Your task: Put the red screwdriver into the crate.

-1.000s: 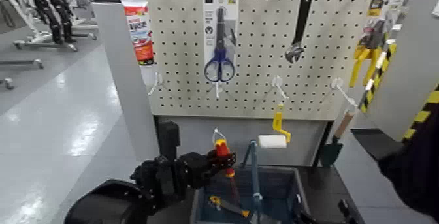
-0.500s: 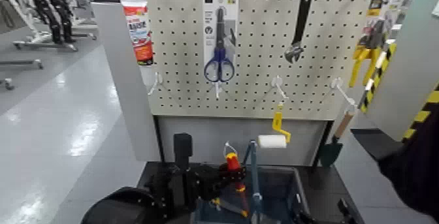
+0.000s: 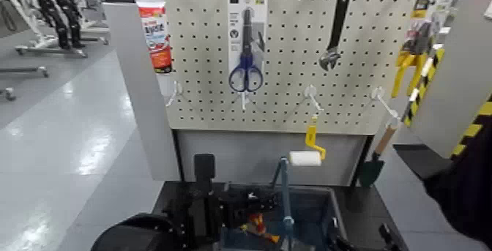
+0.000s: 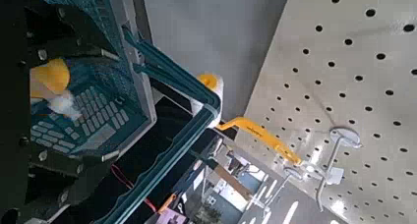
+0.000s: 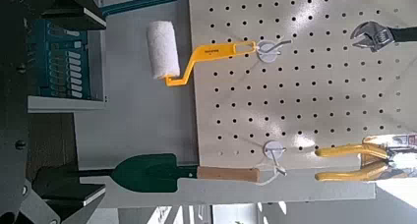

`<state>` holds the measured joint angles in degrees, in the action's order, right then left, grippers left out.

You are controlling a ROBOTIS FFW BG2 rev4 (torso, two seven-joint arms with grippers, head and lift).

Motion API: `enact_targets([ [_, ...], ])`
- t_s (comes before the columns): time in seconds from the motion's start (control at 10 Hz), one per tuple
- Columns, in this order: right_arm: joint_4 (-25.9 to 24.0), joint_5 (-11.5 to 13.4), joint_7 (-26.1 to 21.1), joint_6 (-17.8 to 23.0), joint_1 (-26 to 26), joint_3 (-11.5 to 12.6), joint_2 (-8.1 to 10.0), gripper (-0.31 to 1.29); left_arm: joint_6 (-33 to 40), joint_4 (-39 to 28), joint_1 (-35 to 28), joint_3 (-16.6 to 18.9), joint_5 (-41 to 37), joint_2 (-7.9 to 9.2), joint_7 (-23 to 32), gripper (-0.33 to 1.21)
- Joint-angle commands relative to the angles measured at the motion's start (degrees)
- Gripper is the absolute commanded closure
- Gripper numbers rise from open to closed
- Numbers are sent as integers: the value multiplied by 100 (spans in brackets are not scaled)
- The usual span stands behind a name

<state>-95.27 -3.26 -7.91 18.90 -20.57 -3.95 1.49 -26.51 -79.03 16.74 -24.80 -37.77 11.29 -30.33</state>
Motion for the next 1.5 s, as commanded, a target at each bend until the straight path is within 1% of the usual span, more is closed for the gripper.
enact_targets([
  [0.1, 0, -8, 0, 9, -9, 8, 9, 13, -12, -200, -83, 115, 112, 22, 177, 37],
  [0.6, 18, -8, 0, 27, 0, 17, 26, 13, 41, -1061, -321, 423, 965, 119, 528, 36],
  [0.9, 9, -8, 9, 53, 0, 17, 35, 13, 586, -1466, -628, 502, 1562, 163, 889, 36],
  [1.0, 9, -8, 9, 70, 0, 17, 35, 13, 884, -1624, -804, 599, 1826, 163, 1064, 36],
  [1.1, 0, -8, 9, 88, -9, 17, 26, 13, 1148, -1782, -1050, 766, 2107, 101, 1275, 36],
  [1.2, 0, -8, 9, 106, -9, 26, 35, 13, 1438, -1888, -1314, 889, 2327, 84, 1530, 36],
  [1.3, 0, -8, 9, 114, -18, 26, 26, 13, 1596, -1914, -1542, 1108, 2555, 5, 1565, 36],
  [1.4, 0, -8, 26, 123, -26, 26, 26, 13, 1746, -1896, -1744, 1258, 2661, -39, 1644, 36],
  [1.5, 0, -8, 26, 132, -26, 26, 26, 13, 2018, -1853, -1955, 1355, 2705, -48, 1803, 36],
])
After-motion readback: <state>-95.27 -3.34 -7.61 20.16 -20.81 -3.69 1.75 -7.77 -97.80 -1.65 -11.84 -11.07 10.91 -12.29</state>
